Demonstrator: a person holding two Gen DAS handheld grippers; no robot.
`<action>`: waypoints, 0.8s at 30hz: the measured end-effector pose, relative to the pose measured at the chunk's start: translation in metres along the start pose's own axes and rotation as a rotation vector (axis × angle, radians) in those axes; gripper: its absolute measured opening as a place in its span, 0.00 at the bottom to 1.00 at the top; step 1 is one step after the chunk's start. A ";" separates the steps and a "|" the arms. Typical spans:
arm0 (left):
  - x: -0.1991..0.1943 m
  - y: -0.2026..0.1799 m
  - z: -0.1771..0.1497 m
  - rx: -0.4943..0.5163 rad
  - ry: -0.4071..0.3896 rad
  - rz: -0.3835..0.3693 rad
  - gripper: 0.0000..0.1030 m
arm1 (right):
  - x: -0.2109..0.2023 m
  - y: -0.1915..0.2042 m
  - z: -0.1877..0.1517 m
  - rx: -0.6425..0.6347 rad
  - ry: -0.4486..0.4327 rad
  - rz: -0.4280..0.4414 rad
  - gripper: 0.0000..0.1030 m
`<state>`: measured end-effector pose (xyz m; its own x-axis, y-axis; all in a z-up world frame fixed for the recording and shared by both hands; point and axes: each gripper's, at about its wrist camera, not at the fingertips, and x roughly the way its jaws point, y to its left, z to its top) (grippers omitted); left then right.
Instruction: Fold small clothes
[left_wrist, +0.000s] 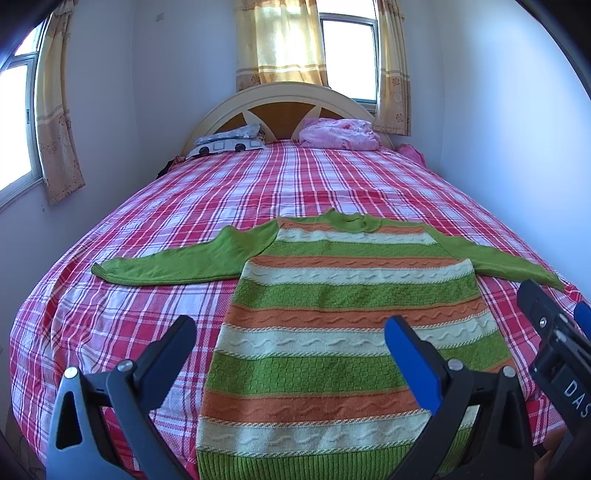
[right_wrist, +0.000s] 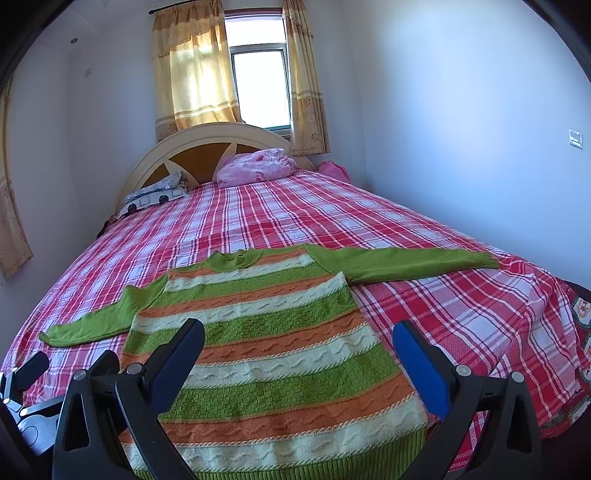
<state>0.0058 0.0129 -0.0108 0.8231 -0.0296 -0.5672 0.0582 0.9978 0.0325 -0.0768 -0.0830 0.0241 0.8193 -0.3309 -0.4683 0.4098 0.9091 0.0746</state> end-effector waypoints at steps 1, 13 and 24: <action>0.000 0.000 0.000 0.000 0.000 0.001 1.00 | 0.000 0.000 0.000 0.000 0.001 0.001 0.99; 0.000 -0.001 -0.001 -0.002 0.001 -0.006 1.00 | 0.001 -0.001 -0.001 0.004 0.006 -0.002 0.99; 0.000 -0.002 -0.001 -0.005 0.000 -0.006 1.00 | 0.001 -0.001 -0.001 0.004 0.006 0.000 0.99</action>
<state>0.0051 0.0113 -0.0118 0.8226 -0.0359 -0.5676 0.0604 0.9979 0.0244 -0.0765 -0.0842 0.0230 0.8166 -0.3294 -0.4739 0.4116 0.9080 0.0781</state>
